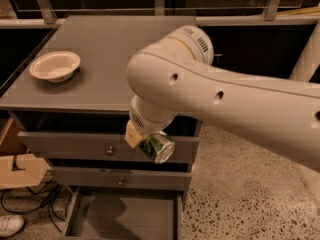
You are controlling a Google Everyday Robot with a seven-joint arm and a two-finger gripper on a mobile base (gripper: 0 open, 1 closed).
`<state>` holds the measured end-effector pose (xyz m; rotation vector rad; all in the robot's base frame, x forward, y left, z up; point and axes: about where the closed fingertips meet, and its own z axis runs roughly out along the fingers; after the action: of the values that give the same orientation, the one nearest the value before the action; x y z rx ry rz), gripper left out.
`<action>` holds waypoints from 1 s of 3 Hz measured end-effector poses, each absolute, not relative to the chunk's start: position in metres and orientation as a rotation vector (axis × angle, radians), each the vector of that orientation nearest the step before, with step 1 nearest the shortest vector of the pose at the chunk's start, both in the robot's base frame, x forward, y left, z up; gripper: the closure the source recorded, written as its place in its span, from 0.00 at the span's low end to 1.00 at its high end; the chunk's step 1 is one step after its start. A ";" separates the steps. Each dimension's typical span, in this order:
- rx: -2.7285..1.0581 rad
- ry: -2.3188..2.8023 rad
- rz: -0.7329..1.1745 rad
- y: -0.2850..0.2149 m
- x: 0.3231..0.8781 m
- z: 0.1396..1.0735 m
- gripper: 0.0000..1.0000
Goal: Place green can into bottom drawer
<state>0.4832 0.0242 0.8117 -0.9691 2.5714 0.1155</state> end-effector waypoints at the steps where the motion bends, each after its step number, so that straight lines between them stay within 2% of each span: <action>1: -0.883 2.691 0.204 0.036 0.457 0.763 1.00; 2: -0.838 2.758 0.273 0.047 0.438 0.715 1.00; 3: -0.831 2.759 0.277 0.048 0.437 0.711 1.00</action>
Offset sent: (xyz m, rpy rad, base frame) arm -0.0654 0.0391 -0.1581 0.1129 0.2729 -0.1391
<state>0.4371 0.0476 0.7114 -0.8312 2.7592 0.2771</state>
